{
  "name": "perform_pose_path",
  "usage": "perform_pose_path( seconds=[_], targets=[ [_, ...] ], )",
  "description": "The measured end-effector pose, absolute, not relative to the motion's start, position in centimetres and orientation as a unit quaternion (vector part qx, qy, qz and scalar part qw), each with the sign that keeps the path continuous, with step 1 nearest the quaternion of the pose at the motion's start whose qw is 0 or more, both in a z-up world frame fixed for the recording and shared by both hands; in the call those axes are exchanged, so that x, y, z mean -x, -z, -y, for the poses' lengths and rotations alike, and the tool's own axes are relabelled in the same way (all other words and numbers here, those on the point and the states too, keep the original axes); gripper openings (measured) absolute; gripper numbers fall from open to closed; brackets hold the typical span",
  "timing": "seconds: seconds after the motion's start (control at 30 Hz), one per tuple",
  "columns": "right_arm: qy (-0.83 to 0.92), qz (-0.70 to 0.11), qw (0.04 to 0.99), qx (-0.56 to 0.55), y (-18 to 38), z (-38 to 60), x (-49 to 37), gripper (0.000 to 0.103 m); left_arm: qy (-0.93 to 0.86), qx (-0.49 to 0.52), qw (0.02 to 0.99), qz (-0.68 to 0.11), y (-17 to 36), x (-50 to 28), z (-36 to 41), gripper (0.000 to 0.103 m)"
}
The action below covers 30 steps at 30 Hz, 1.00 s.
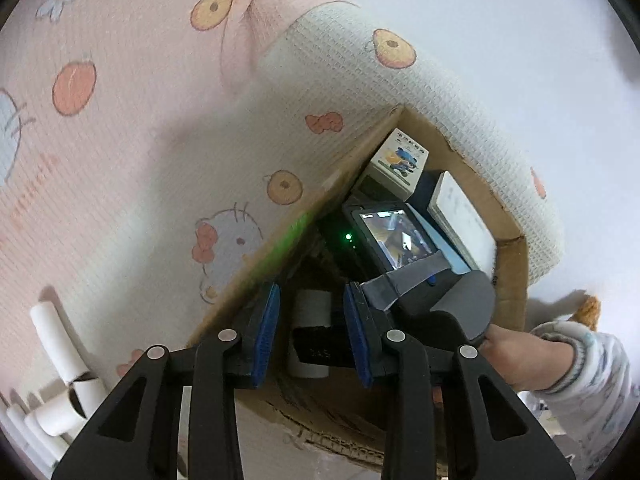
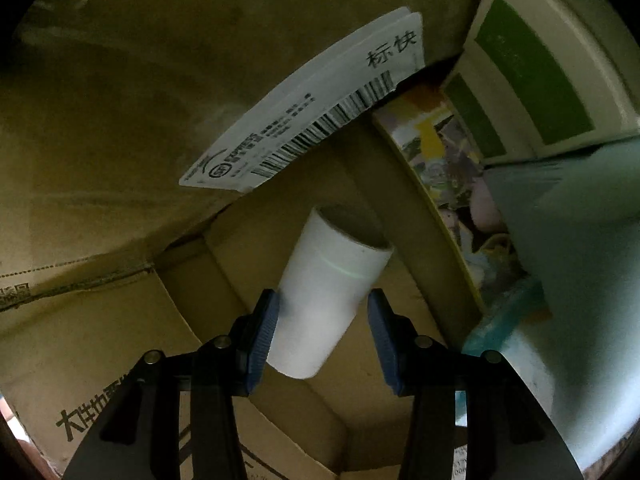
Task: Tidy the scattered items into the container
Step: 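Lower the tube into the box and open the right gripper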
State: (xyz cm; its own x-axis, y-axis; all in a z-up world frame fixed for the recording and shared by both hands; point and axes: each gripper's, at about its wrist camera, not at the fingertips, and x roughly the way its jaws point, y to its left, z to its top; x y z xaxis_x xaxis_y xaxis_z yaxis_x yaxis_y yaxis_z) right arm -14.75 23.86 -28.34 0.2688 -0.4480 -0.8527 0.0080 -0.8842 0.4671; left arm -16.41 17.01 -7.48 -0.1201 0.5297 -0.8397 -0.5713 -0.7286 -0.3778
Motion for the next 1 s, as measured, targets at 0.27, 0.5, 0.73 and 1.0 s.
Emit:
perform_pose_path(
  seconds=[0.27, 0.5, 0.73, 1.0],
  targets=[
    [0.560, 0.057, 0.262, -0.784, 27.8, -22.0, 11.6, 0.037, -0.746, 0.553, 0.370, -0.017, 7.3, 16.0, -16.4, 0.037],
    [0.489, -0.014, 0.311, -0.814, 27.4, -21.2, 10.7, 0.038, -0.745, 0.554, 0.371, -0.018, 7.2, 15.8, -15.9, 0.037],
    [0.430, -0.051, 0.325, -0.841, 26.1, -21.3, 9.5, 0.038, -0.745, 0.549, 0.378, -0.013, 6.8, 15.5, -15.4, 0.037],
    [0.407, -0.033, 0.307, -0.859, 24.8, -22.7, 7.9, 0.038, -0.744, 0.545, 0.386, -0.011, 6.6, 14.9, -15.6, 0.037]
  ],
)
